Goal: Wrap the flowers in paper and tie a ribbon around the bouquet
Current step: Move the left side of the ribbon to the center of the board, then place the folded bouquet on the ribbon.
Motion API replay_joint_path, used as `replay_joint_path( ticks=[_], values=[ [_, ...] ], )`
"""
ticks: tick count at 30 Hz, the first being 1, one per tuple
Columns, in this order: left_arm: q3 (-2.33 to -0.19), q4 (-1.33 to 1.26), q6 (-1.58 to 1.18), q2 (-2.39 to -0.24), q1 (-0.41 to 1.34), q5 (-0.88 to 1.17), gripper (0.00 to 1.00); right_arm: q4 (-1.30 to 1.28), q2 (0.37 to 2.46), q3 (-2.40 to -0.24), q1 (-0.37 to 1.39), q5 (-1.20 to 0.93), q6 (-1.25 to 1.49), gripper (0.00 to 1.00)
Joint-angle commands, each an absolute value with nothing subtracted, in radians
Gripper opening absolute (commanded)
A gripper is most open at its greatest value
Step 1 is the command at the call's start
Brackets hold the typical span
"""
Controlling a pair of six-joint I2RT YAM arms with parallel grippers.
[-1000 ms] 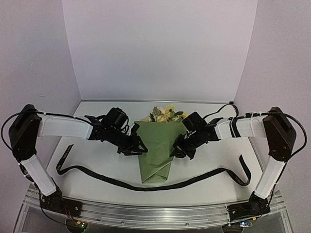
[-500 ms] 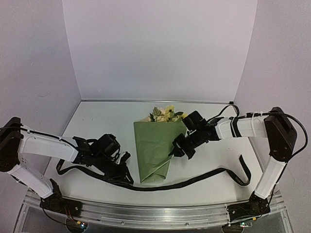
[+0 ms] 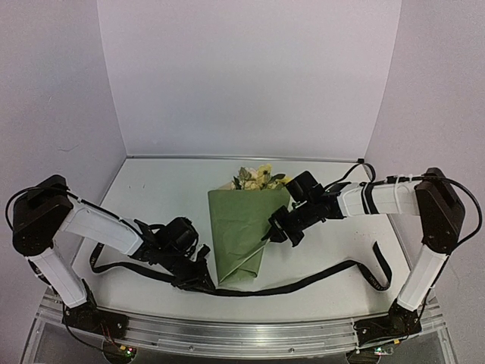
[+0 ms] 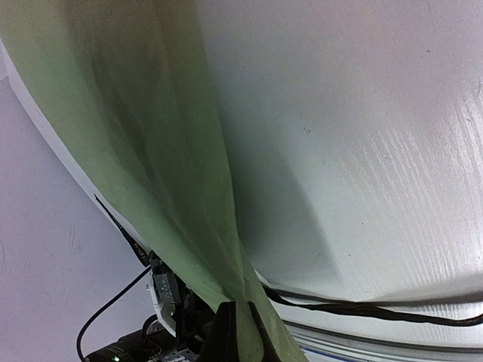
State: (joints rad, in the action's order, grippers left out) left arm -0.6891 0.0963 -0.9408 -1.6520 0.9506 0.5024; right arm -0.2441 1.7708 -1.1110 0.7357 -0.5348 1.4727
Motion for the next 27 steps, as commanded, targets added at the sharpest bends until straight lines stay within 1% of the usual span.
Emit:
replay_joint_path(
  ticks=[1, 4, 10, 17, 27],
  values=[
    [-0.709, 0.057, -1.006, -1.719, 0.915, 0.449, 0.12, -0.205, 1.725, -1.127, 0.737, -0.549, 1.496, 0.0],
    [-0.689, 0.028, -1.051, -1.734, 0.856, 0.43, 0.1, -0.191, 1.719, -1.114, 0.737, -0.551, 1.503, 0.0],
    [-0.692, -0.045, -1.075, -1.78, 0.752, 0.456, 0.1, -0.153, 1.719, -1.081, 0.736, -0.561, 1.518, 0.0],
    [-0.708, -0.128, -1.136, -1.864, 0.718, 0.482, 0.07, -0.09, 1.72, -1.03, 0.736, -0.565, 1.541, 0.0],
    [-0.705, -0.166, -1.208, -1.87, 0.676, 0.431, 0.07, -0.072, 1.701, -0.933, 0.738, -0.549, 1.485, 0.0]
  ],
)
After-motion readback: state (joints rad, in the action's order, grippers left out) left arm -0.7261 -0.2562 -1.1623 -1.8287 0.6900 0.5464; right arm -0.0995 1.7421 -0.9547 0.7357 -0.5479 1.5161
